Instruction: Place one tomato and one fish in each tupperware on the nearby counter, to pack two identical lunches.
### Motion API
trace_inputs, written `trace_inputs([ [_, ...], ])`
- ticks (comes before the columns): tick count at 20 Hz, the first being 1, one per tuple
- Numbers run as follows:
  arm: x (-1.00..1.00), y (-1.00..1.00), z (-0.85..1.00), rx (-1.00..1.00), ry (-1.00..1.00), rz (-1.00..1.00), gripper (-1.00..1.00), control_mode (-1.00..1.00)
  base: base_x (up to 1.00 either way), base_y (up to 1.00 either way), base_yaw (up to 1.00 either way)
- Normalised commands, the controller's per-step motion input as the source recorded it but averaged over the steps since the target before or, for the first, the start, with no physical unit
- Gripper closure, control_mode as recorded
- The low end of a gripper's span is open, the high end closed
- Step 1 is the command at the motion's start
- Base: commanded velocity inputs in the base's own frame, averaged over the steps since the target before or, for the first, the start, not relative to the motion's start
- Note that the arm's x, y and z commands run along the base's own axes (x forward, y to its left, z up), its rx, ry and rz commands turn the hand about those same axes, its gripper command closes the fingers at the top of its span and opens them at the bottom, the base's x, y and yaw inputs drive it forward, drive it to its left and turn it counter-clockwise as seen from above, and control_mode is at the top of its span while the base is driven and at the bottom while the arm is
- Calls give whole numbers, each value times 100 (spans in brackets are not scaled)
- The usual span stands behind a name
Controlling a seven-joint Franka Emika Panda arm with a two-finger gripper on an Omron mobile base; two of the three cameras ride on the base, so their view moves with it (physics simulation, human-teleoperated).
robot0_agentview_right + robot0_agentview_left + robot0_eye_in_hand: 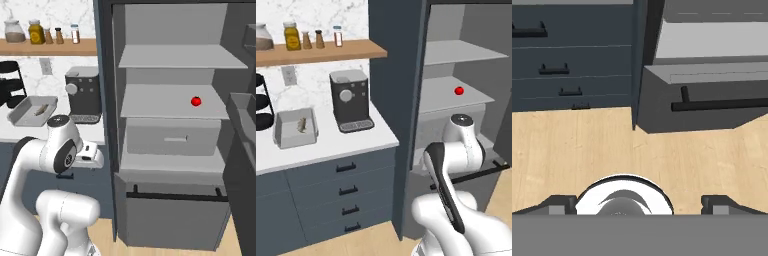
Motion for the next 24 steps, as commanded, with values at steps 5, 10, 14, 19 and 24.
trace_inputs([
  [5, 0, 0, 0, 0, 0, 0, -100, 100, 25, -62, -38],
  [10, 0, 0, 0, 0, 0, 0, -100, 100, 6, -31, -29],
  [14, 0, 0, 0, 0, 0, 0, -100, 100, 34, -23, -22],
  [19, 0, 0, 0, 0, 0, 0, -100, 100, 60, -49, -3],
  [24, 0, 0, 0, 0, 0, 0, -100, 100, 51, -25, 0],
])
